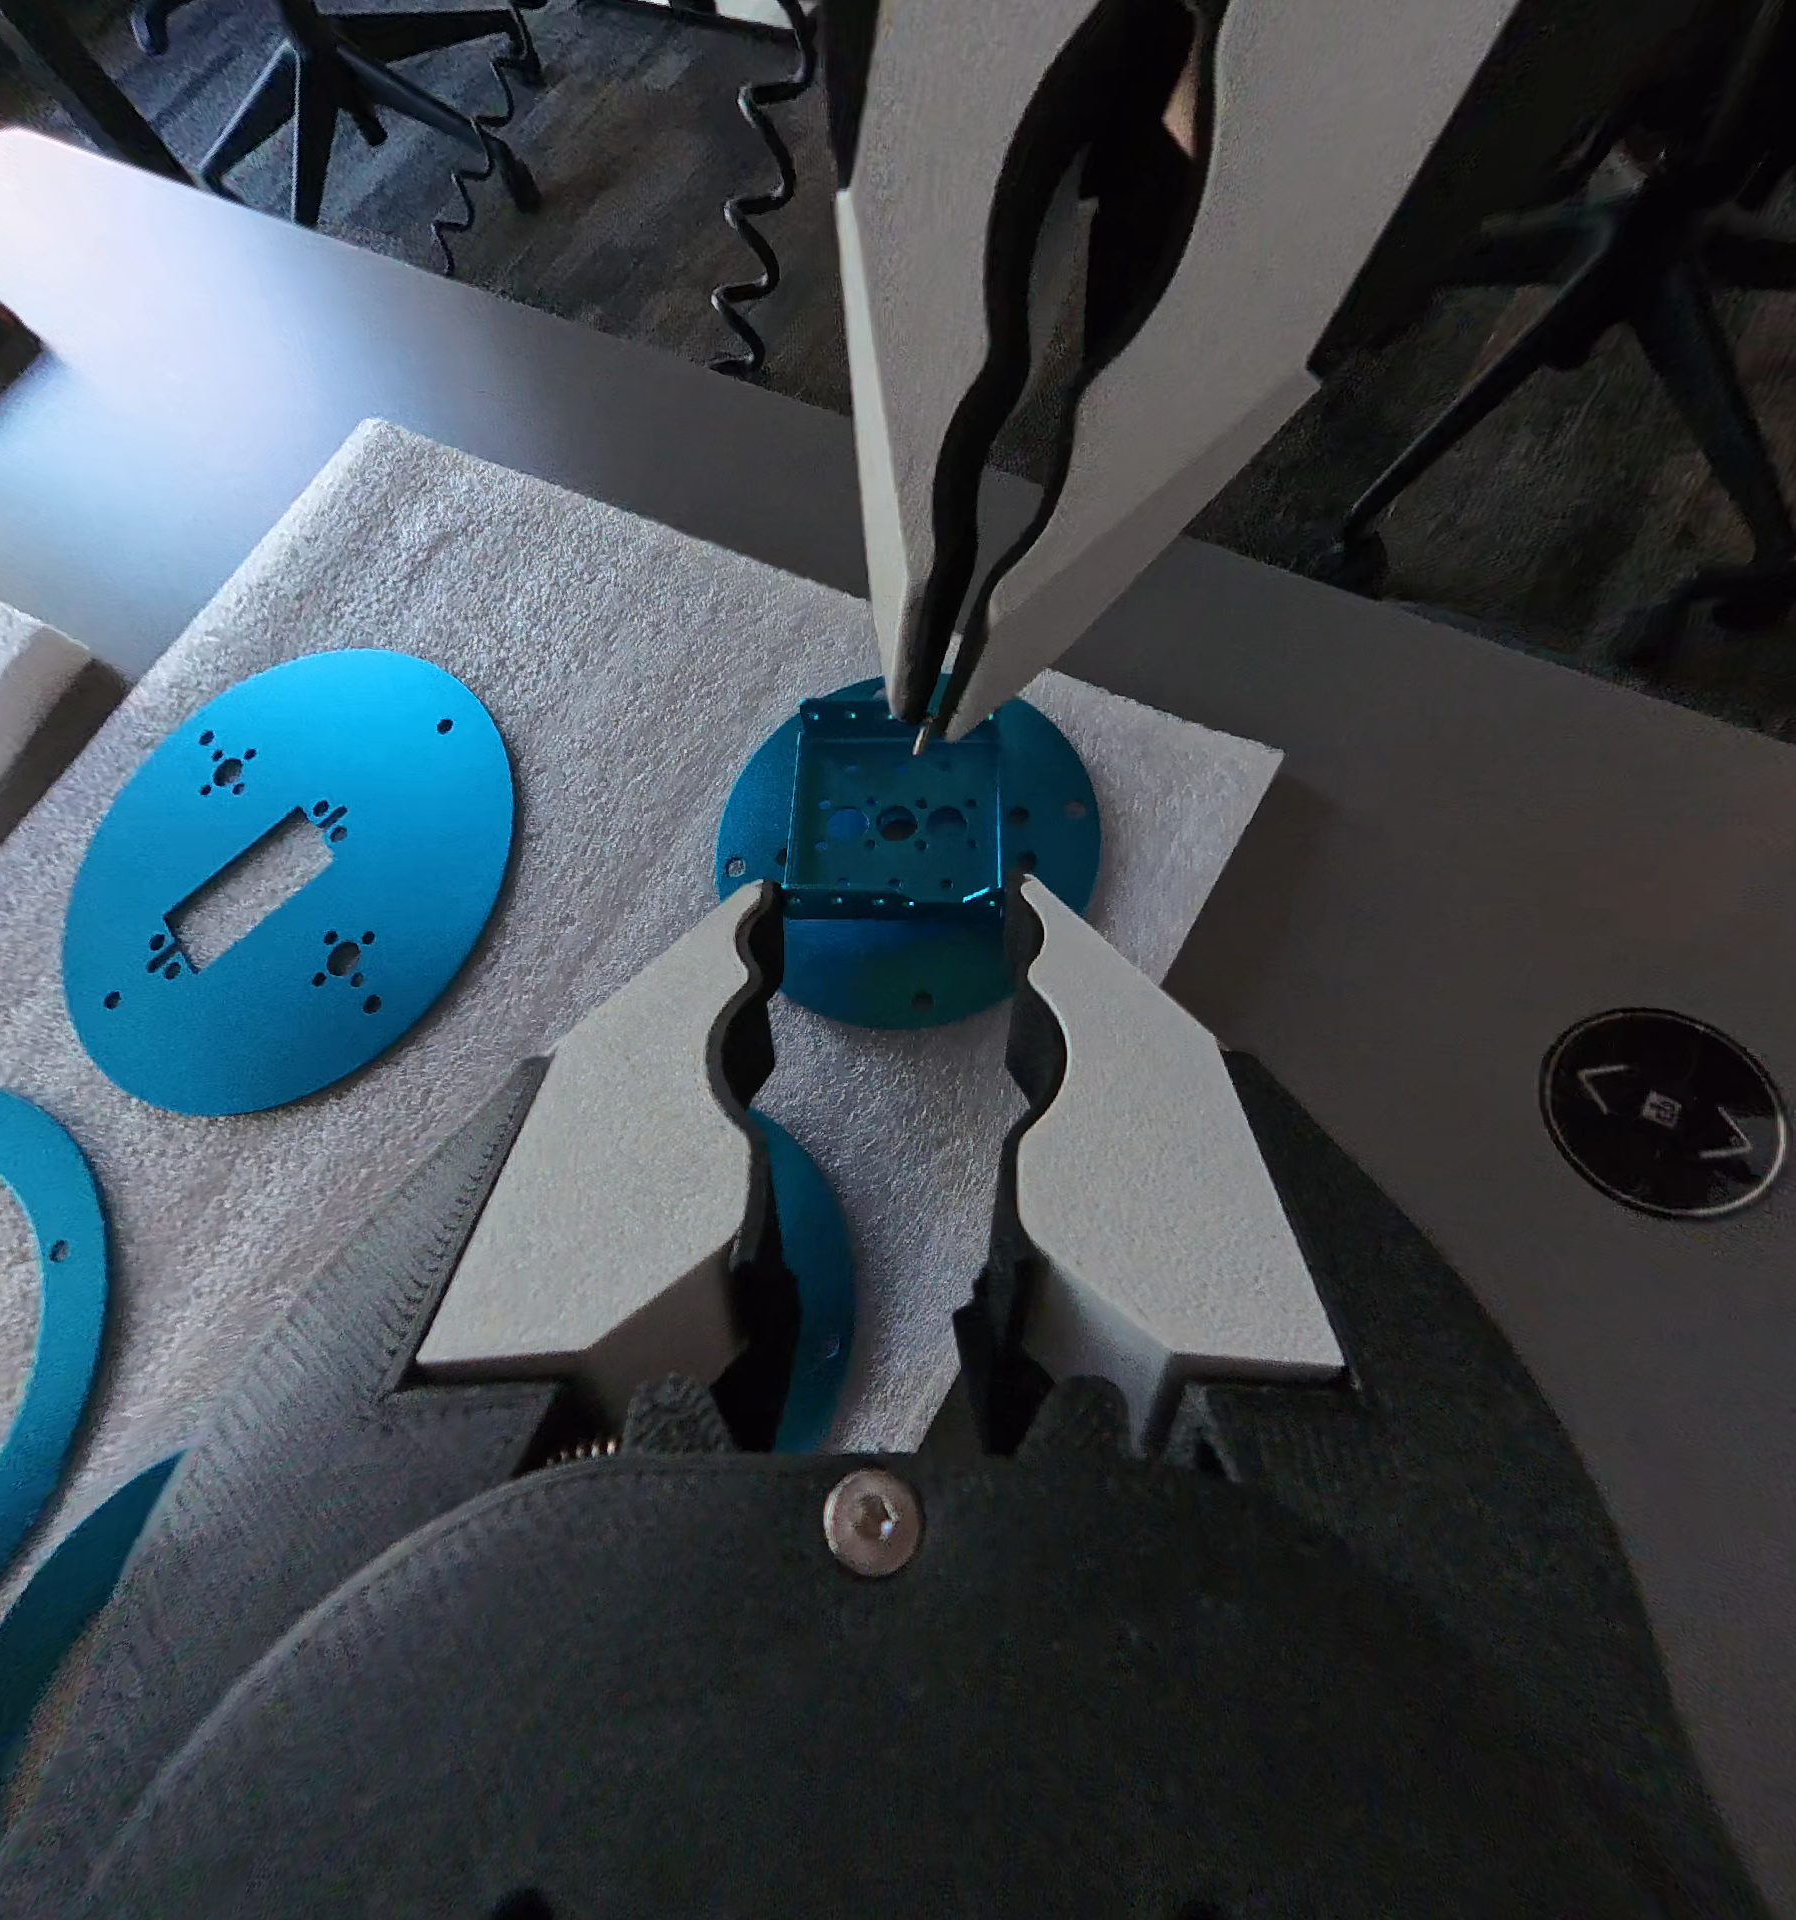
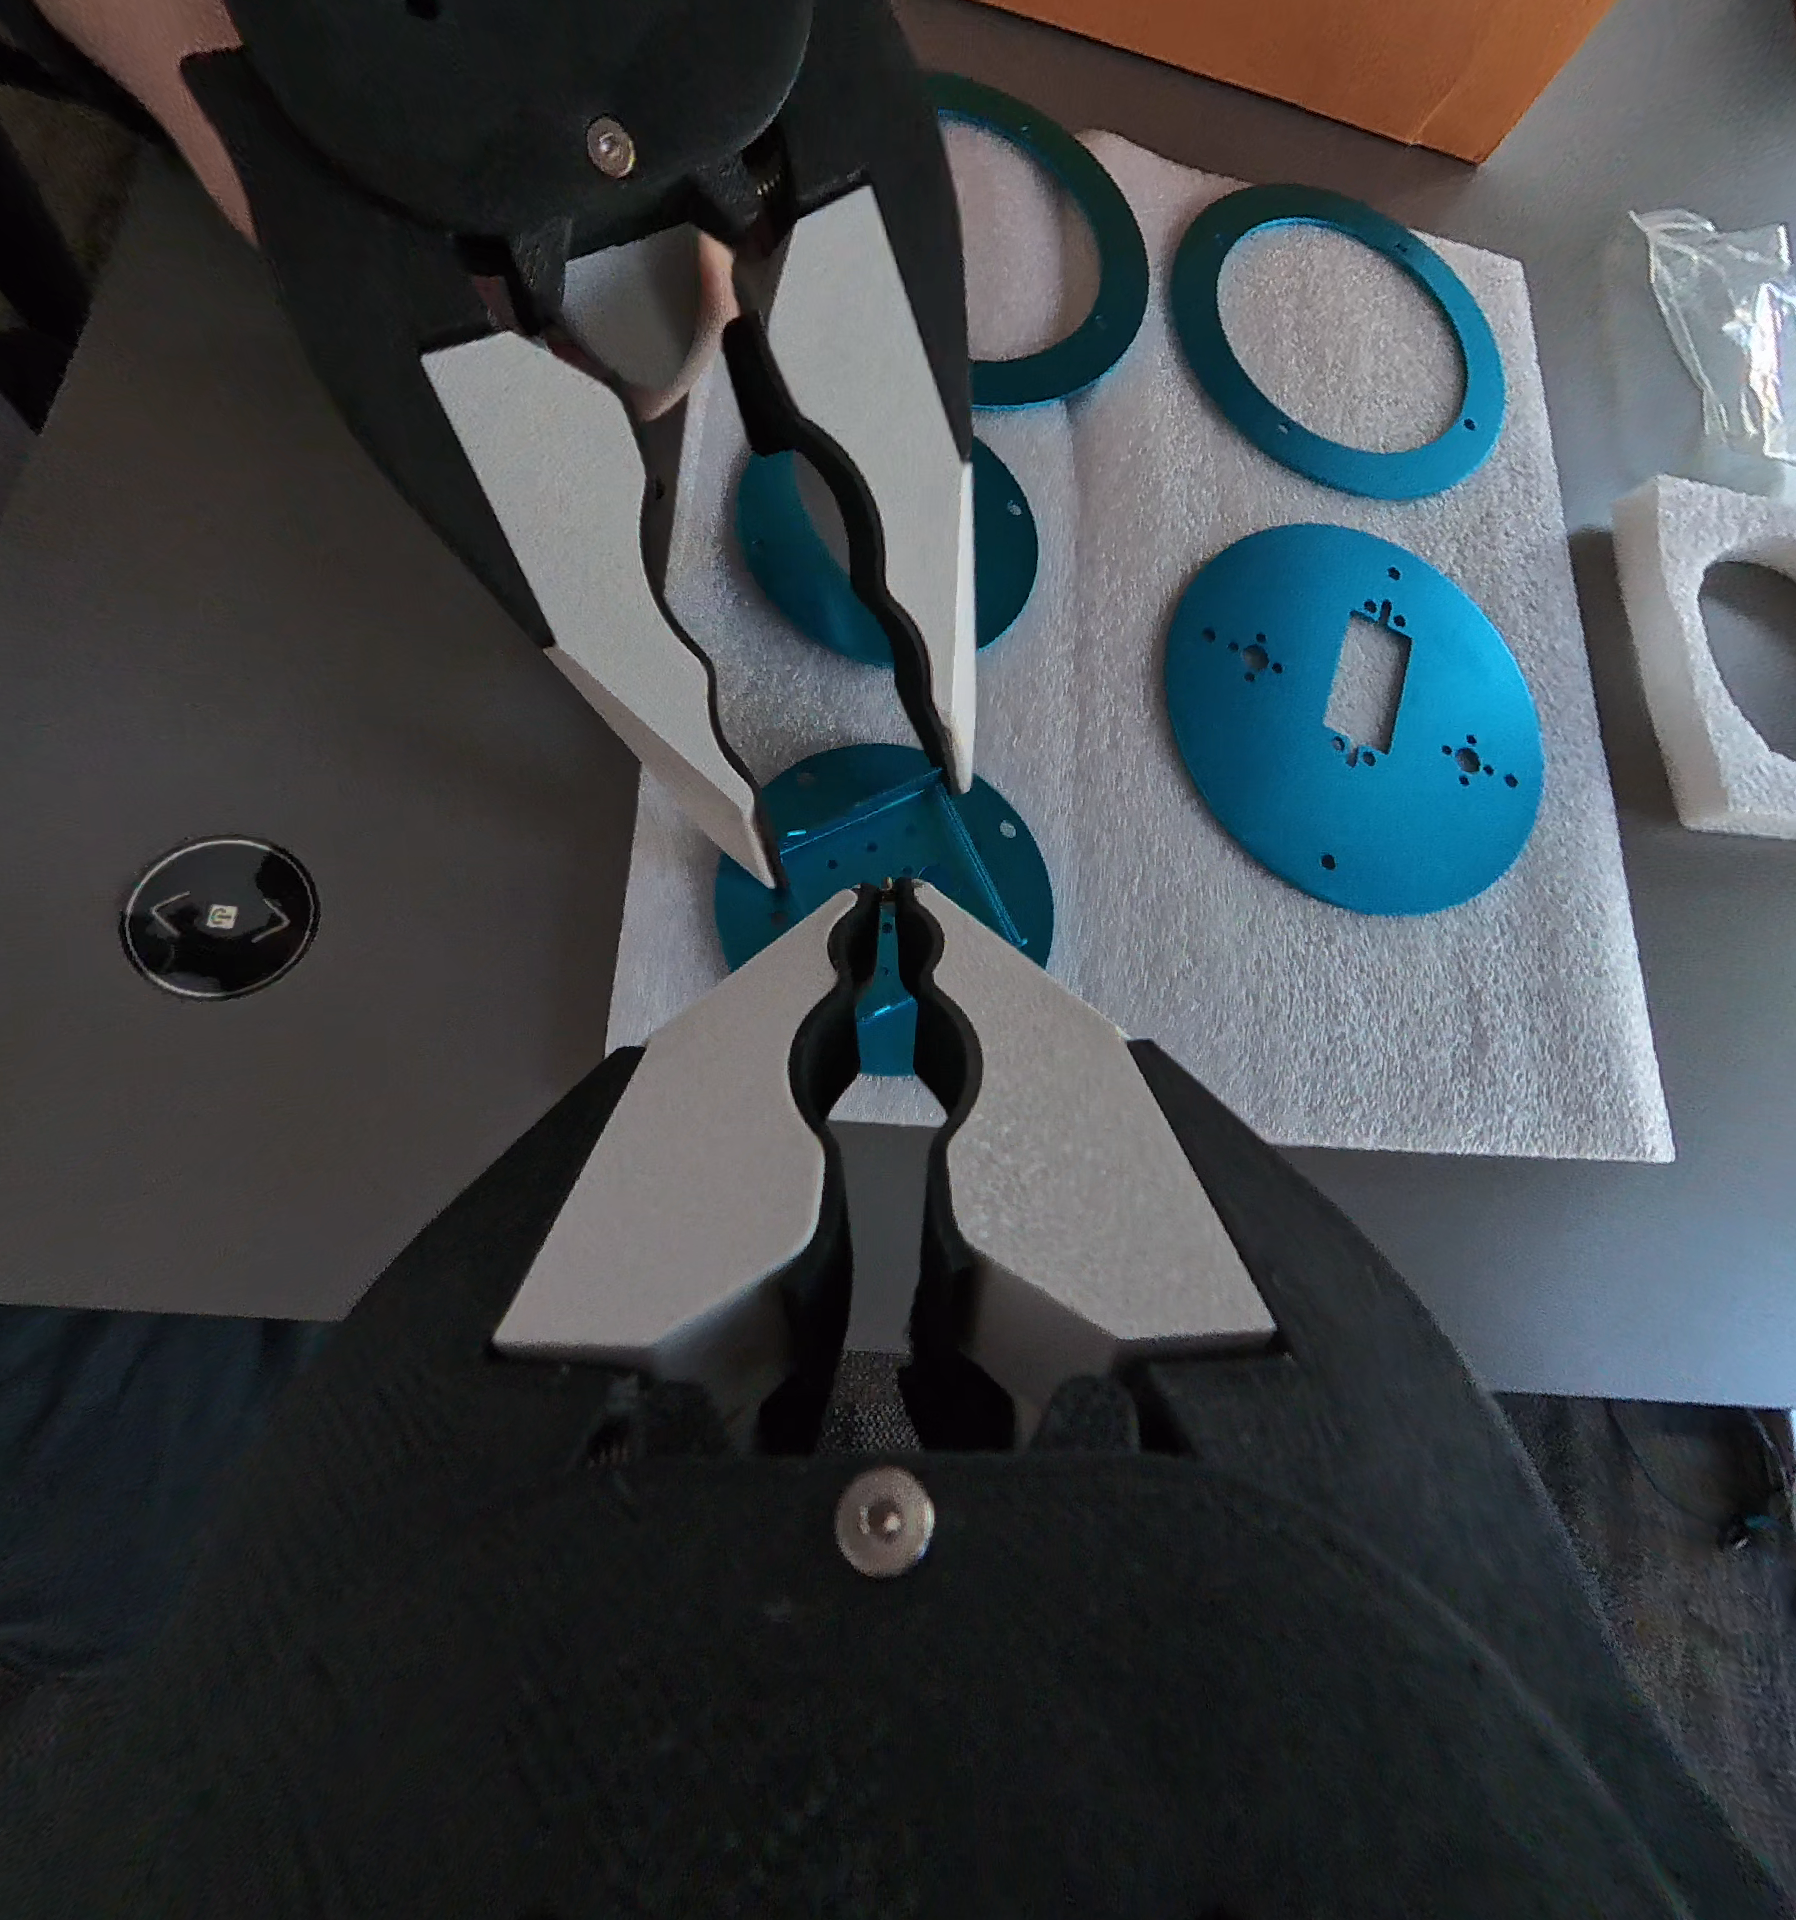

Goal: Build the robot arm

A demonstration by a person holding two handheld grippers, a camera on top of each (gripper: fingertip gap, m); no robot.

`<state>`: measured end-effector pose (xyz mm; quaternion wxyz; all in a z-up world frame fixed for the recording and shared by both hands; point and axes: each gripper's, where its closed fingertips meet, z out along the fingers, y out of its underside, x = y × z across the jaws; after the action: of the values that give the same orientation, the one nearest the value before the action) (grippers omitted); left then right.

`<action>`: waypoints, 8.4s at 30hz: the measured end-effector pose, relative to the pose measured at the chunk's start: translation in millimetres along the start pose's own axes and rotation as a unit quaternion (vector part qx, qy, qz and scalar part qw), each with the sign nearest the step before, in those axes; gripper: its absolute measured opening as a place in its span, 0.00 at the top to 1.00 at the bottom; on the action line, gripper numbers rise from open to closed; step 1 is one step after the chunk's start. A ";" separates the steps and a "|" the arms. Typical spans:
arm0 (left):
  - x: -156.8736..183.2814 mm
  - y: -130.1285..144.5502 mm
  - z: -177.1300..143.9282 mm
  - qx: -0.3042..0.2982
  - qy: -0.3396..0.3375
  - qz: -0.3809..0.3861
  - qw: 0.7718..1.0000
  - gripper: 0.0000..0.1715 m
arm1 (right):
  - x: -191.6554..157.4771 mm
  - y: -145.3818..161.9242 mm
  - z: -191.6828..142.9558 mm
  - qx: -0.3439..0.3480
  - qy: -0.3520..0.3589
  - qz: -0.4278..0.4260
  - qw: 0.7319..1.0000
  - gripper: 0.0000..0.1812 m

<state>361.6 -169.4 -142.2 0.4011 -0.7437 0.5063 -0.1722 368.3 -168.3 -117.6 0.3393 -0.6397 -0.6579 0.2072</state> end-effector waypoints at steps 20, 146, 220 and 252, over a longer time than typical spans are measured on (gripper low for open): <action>6.8 19.1 -49.8 -0.114 0.159 0.111 0.974 0.76 | -23.4 -40.9 38.4 -0.014 -0.110 -0.061 0.992 0.99; -2.5 -2.0 -25.0 0.020 0.132 -0.057 0.989 0.62 | 23.7 27.8 -20.6 0.067 0.241 0.448 0.858 1.00; -12.4 1.9 -2.5 -0.142 0.344 -0.435 0.820 0.91 | 6.6 35.9 -9.1 0.129 0.309 0.422 0.842 1.00; -9.8 -22.4 -9.4 -0.081 0.406 -0.515 0.751 0.98 | 5.9 47.2 -5.9 0.044 0.322 0.361 0.874 1.00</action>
<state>364.9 -160.9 -117.6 -0.0525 -0.7817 0.1743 -0.5965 405.9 -158.9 -145.9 0.4621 -0.8483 -0.2254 0.1263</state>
